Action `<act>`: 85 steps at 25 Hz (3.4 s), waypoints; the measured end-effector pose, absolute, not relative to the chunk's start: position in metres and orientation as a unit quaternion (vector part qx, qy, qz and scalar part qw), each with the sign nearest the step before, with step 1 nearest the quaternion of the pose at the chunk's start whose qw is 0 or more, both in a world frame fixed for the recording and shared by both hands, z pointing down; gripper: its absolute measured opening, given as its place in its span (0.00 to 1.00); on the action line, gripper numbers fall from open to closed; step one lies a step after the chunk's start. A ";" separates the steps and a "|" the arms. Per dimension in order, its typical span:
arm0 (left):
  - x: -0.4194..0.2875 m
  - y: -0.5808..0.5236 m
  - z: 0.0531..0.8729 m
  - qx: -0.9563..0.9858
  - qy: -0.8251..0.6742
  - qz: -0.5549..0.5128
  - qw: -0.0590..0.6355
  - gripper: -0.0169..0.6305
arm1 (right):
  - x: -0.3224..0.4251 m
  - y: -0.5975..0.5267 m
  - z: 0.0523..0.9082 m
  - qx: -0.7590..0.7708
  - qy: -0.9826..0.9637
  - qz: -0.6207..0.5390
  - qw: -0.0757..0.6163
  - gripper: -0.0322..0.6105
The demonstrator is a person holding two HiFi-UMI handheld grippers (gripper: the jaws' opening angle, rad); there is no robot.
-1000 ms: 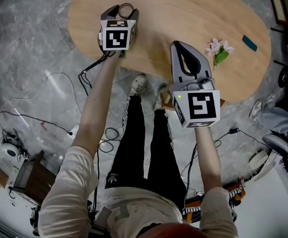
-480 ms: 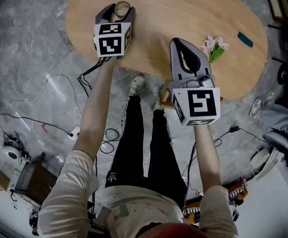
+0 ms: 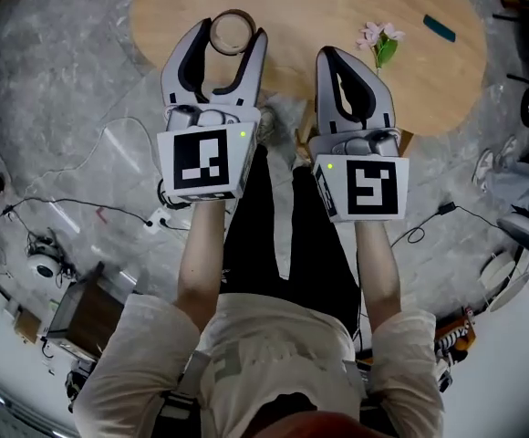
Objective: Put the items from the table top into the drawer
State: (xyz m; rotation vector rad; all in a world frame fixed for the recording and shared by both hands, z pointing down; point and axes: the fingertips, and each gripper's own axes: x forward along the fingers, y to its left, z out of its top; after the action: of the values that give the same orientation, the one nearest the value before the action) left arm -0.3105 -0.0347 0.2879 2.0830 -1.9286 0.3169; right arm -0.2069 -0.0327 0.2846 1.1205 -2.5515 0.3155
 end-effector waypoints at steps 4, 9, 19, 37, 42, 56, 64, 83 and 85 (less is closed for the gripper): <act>-0.274 0.001 0.252 0.733 -0.661 0.099 0.123 0.43 | -0.190 -0.012 0.264 0.408 -0.896 0.099 0.145 0.06; -0.237 0.014 0.243 0.745 -0.647 0.111 0.120 0.43 | -0.163 -0.001 0.260 0.415 -0.893 0.096 0.141 0.06; -0.178 0.024 0.291 0.783 -0.587 0.166 0.124 0.43 | -0.098 0.004 0.288 0.447 -0.872 0.120 0.160 0.06; -0.032 0.114 0.567 0.801 -0.398 0.359 0.266 0.42 | 0.028 0.065 0.395 0.473 -0.824 0.189 0.248 0.06; -0.018 0.123 0.621 0.791 -0.360 0.397 0.296 0.42 | 0.036 0.081 0.417 0.467 -0.819 0.206 0.262 0.06; -0.007 0.113 0.656 0.756 -0.363 0.400 0.369 0.43 | 0.039 0.087 0.432 0.464 -0.815 0.226 0.262 0.06; -0.008 0.105 0.653 0.746 -0.382 0.385 0.386 0.43 | 0.041 0.089 0.437 0.461 -0.816 0.233 0.260 0.06; -0.057 0.006 0.395 0.788 -0.539 0.166 0.249 0.26 | 0.023 0.034 0.361 0.491 -0.832 0.186 0.180 0.06; -0.066 0.000 0.358 0.788 -0.555 0.135 0.228 0.17 | 0.022 0.027 0.340 0.495 -0.837 0.173 0.158 0.06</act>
State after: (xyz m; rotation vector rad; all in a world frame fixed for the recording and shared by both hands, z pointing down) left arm -0.0658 -0.0005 0.3583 2.1714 -1.5291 0.3714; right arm 0.0216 0.0268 0.3400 1.4159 -2.3921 0.4941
